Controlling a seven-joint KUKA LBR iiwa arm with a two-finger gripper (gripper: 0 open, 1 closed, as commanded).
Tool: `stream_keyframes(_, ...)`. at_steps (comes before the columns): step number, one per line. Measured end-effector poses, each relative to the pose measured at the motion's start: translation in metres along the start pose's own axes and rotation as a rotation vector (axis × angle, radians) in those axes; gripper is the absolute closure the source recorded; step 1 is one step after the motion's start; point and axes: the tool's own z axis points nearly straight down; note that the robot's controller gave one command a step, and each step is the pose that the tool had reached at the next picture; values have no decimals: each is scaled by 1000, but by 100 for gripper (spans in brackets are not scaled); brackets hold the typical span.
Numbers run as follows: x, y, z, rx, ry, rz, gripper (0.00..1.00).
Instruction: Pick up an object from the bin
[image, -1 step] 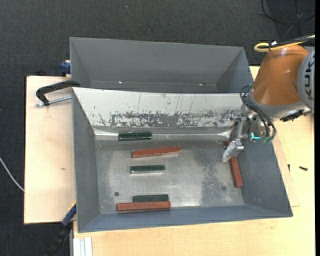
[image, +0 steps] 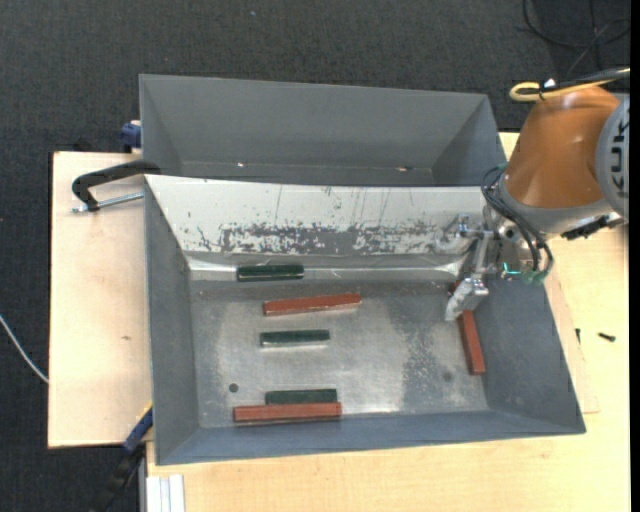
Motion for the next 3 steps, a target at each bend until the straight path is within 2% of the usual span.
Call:
stream_keyframes(1, -2, 22, 17, 4, -4, -98, 0)
stream_keyframes(2, 6, 58, 31, -3, 4, -186, 0)
stream_keyframes(3, 8, 74, 46, -1, 1, -72, 0)
